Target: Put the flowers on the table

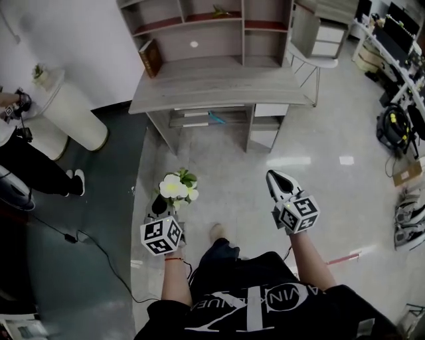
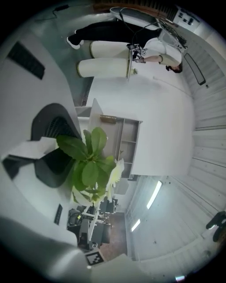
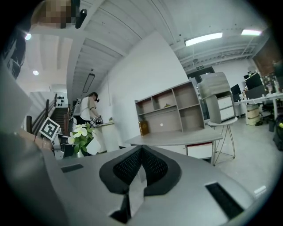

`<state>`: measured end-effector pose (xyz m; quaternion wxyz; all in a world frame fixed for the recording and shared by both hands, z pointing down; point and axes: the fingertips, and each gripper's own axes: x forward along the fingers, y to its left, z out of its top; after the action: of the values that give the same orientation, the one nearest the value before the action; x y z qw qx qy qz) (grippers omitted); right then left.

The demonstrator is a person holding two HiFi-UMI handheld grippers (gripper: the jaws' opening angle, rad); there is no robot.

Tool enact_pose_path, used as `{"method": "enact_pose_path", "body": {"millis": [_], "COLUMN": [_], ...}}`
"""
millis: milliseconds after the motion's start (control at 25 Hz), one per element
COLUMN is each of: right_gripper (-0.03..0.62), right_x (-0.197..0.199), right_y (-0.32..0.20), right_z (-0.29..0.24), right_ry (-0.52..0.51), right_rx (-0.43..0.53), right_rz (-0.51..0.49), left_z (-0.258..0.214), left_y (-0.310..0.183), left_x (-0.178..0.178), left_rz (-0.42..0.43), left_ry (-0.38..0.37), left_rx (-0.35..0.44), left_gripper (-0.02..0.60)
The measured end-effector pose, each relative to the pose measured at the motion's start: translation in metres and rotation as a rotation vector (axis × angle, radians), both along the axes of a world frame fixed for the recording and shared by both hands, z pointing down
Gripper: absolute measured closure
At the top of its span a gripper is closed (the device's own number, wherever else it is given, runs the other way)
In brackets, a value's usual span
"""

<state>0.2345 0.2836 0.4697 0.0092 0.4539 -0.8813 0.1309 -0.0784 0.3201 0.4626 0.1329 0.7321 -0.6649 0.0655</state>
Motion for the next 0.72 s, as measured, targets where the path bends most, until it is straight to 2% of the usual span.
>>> {"method": "enact_pose_path", "body": {"millis": [320,720], "right_gripper": [0.585,0.585], "right_x": [-0.034,-0.087], "right_y": [-0.063,-0.114], "right_z": [0.004,0.01], "right_ry": [0.007,0.008], "right_rx": [-0.007,-0.004], "right_rz": [0.037,0.051], "left_z": [-0.001,0.004], "left_y": [-0.07,-0.131], "left_x": [-0.038,-0.092], "left_rz": [0.039,0.048], "left_ry": [-0.028,-0.013], "left_rx": [0.002,0.014], "left_gripper": [0.551,0.551]}}
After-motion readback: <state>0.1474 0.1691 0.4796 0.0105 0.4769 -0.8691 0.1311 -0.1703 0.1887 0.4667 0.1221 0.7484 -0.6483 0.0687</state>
